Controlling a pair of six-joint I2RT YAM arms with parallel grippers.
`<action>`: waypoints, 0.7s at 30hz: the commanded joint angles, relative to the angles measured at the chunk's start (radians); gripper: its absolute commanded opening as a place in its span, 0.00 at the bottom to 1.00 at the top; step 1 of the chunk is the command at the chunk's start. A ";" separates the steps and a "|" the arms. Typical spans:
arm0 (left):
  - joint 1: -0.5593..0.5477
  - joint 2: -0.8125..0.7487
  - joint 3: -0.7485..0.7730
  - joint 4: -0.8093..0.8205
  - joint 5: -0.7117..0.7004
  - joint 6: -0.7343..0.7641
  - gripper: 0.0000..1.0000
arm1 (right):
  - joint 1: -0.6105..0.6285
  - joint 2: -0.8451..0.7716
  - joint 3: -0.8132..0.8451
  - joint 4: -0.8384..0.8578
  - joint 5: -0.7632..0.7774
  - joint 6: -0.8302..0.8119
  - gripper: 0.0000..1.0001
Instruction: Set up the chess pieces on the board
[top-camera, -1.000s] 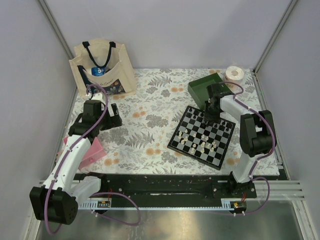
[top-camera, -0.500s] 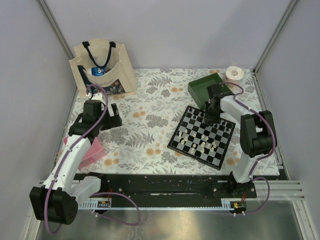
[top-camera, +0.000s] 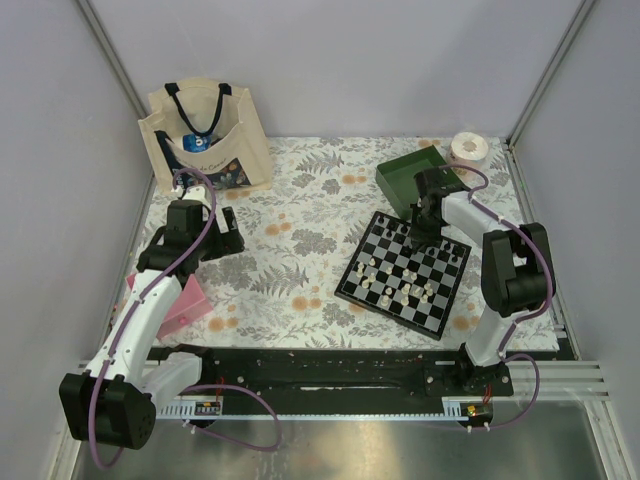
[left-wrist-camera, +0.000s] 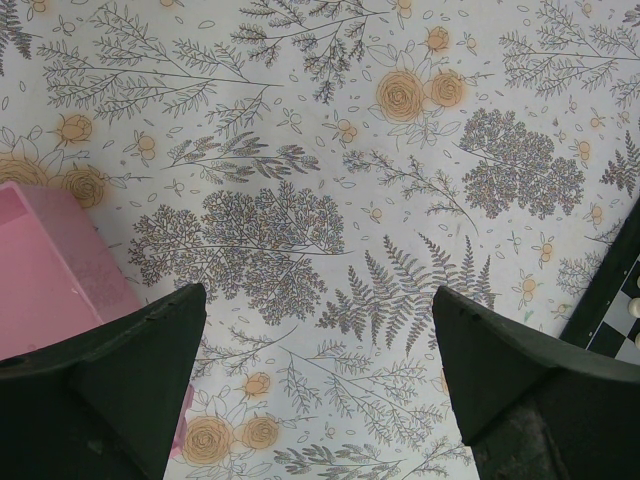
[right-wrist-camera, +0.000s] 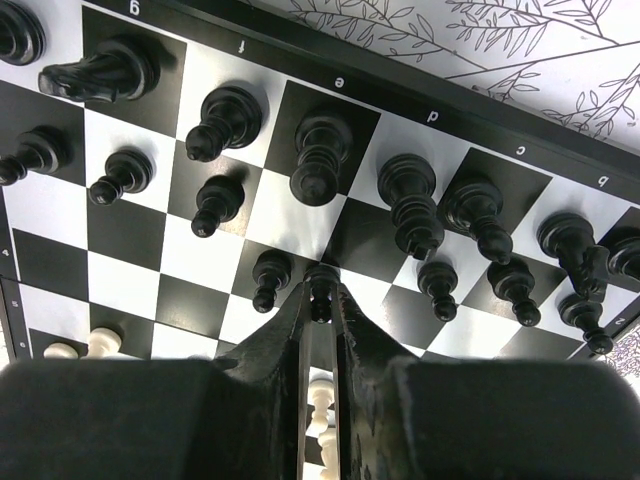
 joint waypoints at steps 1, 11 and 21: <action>0.003 -0.010 0.043 0.024 0.018 0.007 0.99 | 0.000 -0.037 0.009 -0.003 -0.006 0.005 0.16; 0.003 -0.008 0.041 0.024 0.018 0.006 0.99 | -0.020 -0.043 0.031 -0.006 0.058 0.007 0.16; 0.003 -0.007 0.043 0.024 0.020 0.006 0.99 | -0.052 -0.022 0.034 0.006 0.040 0.001 0.16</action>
